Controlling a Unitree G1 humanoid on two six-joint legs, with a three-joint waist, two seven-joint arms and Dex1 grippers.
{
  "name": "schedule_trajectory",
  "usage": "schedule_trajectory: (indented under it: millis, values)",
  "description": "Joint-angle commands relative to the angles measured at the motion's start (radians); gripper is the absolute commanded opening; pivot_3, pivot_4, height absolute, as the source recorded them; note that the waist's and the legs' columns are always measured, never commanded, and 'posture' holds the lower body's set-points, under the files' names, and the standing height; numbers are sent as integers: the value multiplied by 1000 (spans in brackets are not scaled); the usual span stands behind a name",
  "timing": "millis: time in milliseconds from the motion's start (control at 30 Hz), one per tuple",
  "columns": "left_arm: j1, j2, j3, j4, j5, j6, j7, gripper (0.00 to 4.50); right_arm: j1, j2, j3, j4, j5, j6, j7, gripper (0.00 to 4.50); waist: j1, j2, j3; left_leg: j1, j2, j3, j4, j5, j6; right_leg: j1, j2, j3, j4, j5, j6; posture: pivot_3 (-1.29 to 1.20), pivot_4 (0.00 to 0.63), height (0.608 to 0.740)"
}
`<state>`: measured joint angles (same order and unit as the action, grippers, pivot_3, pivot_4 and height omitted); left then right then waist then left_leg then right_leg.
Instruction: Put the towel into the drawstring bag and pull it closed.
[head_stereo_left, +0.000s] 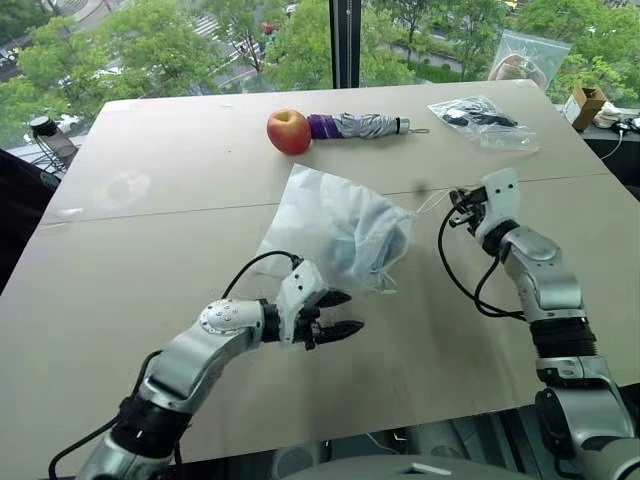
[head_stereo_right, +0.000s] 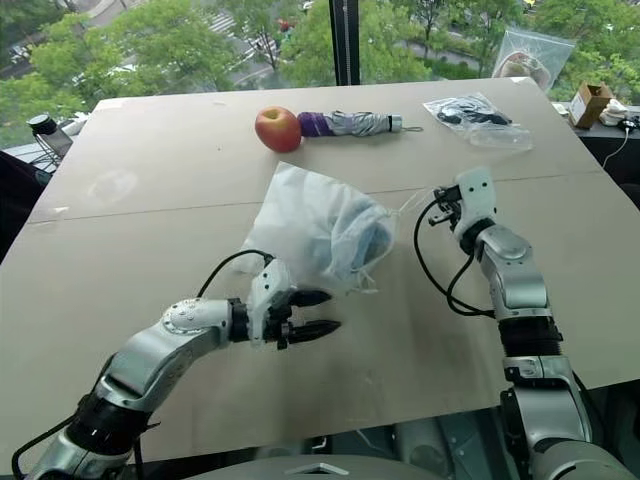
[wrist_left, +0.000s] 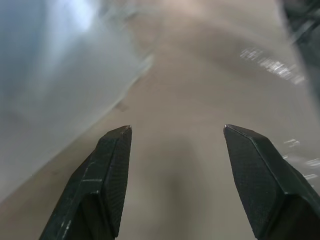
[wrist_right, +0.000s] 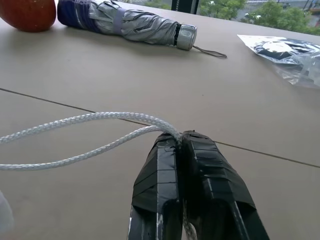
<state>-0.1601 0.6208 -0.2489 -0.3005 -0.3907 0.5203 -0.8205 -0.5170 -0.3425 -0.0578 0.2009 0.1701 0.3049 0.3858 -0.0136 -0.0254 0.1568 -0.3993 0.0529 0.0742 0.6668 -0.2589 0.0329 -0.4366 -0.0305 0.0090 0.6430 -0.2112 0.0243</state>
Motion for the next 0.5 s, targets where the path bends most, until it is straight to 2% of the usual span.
schedule_trajectory:
  millis: [33,133,233,500]
  values:
    - [-45,-29,-2,82,112,-170,25,2975,-16,-4,-30,-56,15,1,-6,0,0,0,0,0,0,0,0,0,0,0,0,0,0,0,0,0,150,740]
    - [-86,-93,33,165,162,-320,64,2975,-11,-3,-32,-60,15,2,-11,0,1,0,0,0,0,1,0,0,0,0,-1,1,0,2,3,0,150,740]
    - [-91,-145,66,183,122,-350,54,2975,-1,0,-32,-68,17,7,-13,0,1,0,0,-1,0,1,0,0,0,0,-1,1,0,3,4,0,150,740]
    - [-85,-153,67,247,167,-444,17,2975,15,4,-33,-86,20,21,-15,0,-1,0,0,-1,0,1,0,0,0,-1,0,0,0,3,4,0,150,740]
